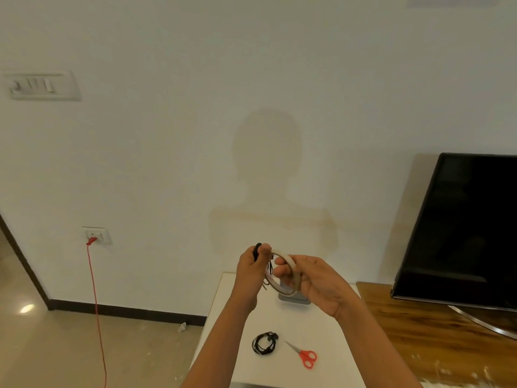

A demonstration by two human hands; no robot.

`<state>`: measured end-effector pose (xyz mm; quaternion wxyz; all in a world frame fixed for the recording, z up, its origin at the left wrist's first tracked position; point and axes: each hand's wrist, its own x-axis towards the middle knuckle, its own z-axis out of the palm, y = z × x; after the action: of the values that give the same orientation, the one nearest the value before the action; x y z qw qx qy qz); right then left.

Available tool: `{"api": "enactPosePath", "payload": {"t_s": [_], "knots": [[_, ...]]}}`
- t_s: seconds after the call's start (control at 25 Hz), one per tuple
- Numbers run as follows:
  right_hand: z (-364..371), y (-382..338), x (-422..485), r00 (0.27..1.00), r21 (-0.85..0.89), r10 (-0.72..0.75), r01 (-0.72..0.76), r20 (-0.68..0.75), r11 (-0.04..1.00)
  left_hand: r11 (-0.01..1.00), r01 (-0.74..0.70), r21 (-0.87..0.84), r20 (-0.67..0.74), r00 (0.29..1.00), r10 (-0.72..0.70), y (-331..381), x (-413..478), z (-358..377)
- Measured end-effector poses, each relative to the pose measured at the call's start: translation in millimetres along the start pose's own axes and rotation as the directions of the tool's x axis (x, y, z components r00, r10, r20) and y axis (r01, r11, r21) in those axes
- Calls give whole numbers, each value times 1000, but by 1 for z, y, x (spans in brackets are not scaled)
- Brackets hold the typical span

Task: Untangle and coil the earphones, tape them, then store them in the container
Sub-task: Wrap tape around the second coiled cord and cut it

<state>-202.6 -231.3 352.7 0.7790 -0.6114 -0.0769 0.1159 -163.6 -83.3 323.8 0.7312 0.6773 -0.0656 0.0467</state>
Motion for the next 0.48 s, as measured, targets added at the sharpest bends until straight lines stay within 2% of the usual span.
{"api": "enactPosePath", "payload": {"t_s": [0.24, 0.36, 0.48], "knots": [[10, -6, -9, 989, -33, -145, 146, 31, 989, 940, 214, -264, -15, 974, -226, 12, -1, 3], [13, -8, -11, 979, -80, -202, 204, 29, 976, 812, 376, -447, 46, 916, -399, 17, 0, 7], [15, -10, -13, 971, -110, -240, 240, 18, 964, 688, 482, -542, 92, 848, -522, 24, -3, 14]]}}
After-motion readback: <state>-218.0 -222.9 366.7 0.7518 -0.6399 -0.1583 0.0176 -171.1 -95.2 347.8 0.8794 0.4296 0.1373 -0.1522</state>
